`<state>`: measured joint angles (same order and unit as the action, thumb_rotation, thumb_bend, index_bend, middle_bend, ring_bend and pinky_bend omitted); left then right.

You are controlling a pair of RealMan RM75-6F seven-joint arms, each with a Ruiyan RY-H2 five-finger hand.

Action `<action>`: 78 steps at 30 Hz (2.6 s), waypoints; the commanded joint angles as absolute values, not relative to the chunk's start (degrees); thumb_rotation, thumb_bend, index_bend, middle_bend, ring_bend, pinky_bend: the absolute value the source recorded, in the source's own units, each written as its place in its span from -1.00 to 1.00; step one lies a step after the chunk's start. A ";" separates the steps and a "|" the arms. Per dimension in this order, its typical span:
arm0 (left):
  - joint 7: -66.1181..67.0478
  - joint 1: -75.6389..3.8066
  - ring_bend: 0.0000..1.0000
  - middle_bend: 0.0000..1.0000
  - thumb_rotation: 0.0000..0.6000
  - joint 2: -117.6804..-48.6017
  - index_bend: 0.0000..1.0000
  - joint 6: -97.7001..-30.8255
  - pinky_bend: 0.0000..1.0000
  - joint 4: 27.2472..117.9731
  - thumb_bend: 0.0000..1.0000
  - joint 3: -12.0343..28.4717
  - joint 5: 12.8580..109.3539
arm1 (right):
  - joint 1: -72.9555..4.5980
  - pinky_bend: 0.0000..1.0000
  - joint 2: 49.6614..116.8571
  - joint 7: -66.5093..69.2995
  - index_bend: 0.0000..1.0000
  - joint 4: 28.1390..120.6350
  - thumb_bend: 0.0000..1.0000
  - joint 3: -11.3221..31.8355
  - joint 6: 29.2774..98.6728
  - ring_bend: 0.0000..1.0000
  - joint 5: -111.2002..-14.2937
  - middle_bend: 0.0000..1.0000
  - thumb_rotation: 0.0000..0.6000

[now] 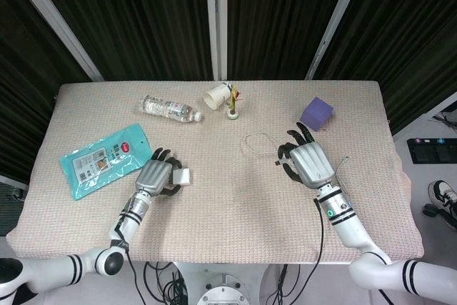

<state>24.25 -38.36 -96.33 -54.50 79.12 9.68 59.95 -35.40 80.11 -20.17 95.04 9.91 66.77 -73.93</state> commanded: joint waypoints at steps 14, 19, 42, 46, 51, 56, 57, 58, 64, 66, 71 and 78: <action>18.56 -39.14 -0.63 -0.18 0.93 -96.60 -0.07 -53.76 -0.90 76.59 -0.24 10.08 61.81 | -34.93 -1.00 80.39 -19.80 0.23 94.41 -0.33 10.15 67.02 -0.65 -73.99 0.06 1.00; 16.00 -39.18 -0.53 -0.08 0.91 -96.00 0.02 -53.73 -0.78 77.20 -0.23 10.42 62.90 | -35.00 -1.00 80.29 -20.51 0.25 94.95 -0.31 10.54 67.21 -0.63 -73.87 0.08 1.00; 24.17 -37.99 -0.49 -0.04 0.49 -90.72 0.05 -63.78 -0.65 92.26 -0.23 12.00 60.67 | -50.34 -1.00 94.81 -28.45 0.26 88.26 -0.31 18.33 52.64 -0.63 -53.71 0.08 1.00; 24.24 -37.83 -0.49 -0.04 0.49 -91.00 0.05 -64.94 -0.65 92.60 -0.23 11.61 62.01 | -52.45 -1.00 96.84 -28.31 0.26 86.58 -0.31 19.49 52.12 -0.63 -51.34 0.08 1.00; 25.38 -38.03 -0.49 -0.04 0.51 -91.54 0.05 -66.24 -0.65 93.24 -0.23 11.69 62.84 | -54.83 -1.00 98.57 -28.55 0.26 85.73 -0.31 20.54 51.94 -0.63 -48.88 0.08 1.00; 26.65 -38.36 -0.49 -0.04 0.51 -92.28 0.05 -67.18 -0.66 93.63 -0.23 12.08 62.87 | -56.30 -1.00 99.54 -28.78 0.26 85.26 -0.31 21.09 52.37 -0.62 -46.62 0.08 1.00; 26.67 -38.40 -0.49 -0.04 0.51 -92.41 0.05 -67.36 -0.66 93.69 -0.23 12.21 62.91 | -56.54 -1.00 99.68 -28.77 0.26 85.14 -0.31 21.10 52.44 -0.62 -46.16 0.08 1.00; 26.71 -38.43 -0.49 -0.04 0.50 -92.50 0.05 -67.49 -0.66 93.71 -0.23 12.27 62.96 | -56.68 -1.00 99.78 -28.64 0.26 85.09 -0.31 21.16 52.50 -0.62 -45.80 0.08 1.00; 27.21 -38.56 -0.49 -0.04 0.50 -92.99 0.05 -68.19 -0.66 93.67 -0.23 12.24 63.57 | -57.62 -1.00 100.34 -27.57 0.26 84.35 -0.31 21.47 52.62 -0.62 -44.41 0.08 1.00; 27.41 -38.62 -0.49 -0.04 0.50 -93.21 0.05 -68.41 -0.66 93.66 -0.23 12.28 63.71 | -58.02 -1.00 100.55 -27.33 0.26 83.95 -0.31 21.55 52.60 -0.62 -44.02 0.08 1.00; 27.87 -38.92 -0.49 -0.05 0.50 -93.58 0.05 -68.50 -0.66 93.67 -0.23 12.59 63.57 | -58.72 -1.00 101.00 -26.79 0.26 83.25 -0.31 21.50 52.62 -0.61 -43.44 0.08 1.00; 27.99 -39.11 -0.49 -0.05 0.48 -94.03 0.05 -68.63 -0.66 93.52 -0.23 12.99 63.12 | -59.28 -1.00 101.81 -25.33 0.26 82.35 -0.31 21.48 52.87 -0.61 -43.29 0.08 1.00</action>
